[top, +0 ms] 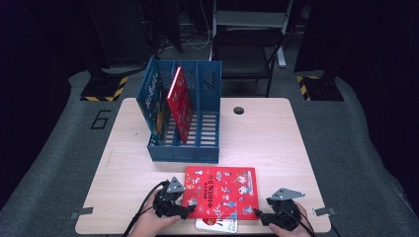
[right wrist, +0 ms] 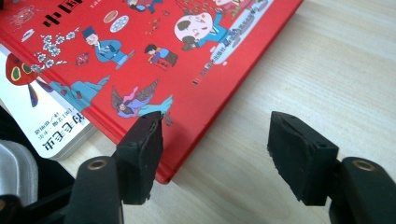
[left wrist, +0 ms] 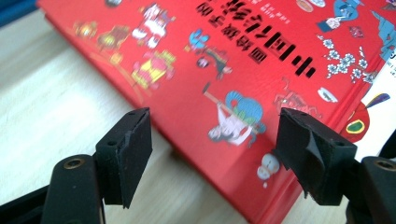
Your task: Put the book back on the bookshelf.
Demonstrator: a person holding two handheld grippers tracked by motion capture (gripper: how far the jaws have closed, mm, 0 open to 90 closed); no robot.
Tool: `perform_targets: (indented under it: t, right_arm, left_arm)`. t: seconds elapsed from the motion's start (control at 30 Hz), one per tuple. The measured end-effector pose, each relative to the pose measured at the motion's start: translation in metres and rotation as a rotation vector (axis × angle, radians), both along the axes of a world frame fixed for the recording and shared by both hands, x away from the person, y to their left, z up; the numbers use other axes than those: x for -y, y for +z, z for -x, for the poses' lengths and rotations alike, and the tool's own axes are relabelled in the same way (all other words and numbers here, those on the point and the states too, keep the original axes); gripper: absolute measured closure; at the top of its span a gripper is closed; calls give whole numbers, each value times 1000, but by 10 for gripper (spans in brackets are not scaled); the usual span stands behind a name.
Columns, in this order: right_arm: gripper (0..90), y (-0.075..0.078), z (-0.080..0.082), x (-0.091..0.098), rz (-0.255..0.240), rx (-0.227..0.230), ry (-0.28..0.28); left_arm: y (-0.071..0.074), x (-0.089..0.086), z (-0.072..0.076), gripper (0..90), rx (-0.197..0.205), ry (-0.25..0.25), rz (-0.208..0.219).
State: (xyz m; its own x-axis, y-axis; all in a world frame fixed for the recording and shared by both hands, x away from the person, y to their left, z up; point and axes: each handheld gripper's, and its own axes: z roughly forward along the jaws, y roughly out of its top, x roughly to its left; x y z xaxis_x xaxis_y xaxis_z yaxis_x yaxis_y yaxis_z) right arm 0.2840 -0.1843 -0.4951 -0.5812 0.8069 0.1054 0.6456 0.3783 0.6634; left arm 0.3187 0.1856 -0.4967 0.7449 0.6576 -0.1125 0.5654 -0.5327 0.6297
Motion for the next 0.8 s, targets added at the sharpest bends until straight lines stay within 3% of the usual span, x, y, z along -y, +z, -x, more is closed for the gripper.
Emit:
perform_targets:
  t: [0.1,0.17,0.3,0.5,0.63,0.8]
  right_arm:
    - [379,3,2,-5,17,44,-13]
    - [378,4,3,-9,16,51,-2]
    - [356,-1,4,-14,38,6,64]
    - [300,-2,4,-14,5,-8,94]
    - [300,-3,6,-16,16,-19,112]
    - [322,-6,7,-19,64,-16,157]
  left_arm:
    - [0,-2,-1,265,-11,-7,-4]
    - [-1,-2,-1,257,-10,-7,3]
    - [-4,-1,-1,239,-39,-12,29]
    - [-5,-1,-1,217,-29,-6,32]
    - [-5,-1,-1,214,-31,-9,28]
    - [-4,0,-1,213,-27,-8,23]
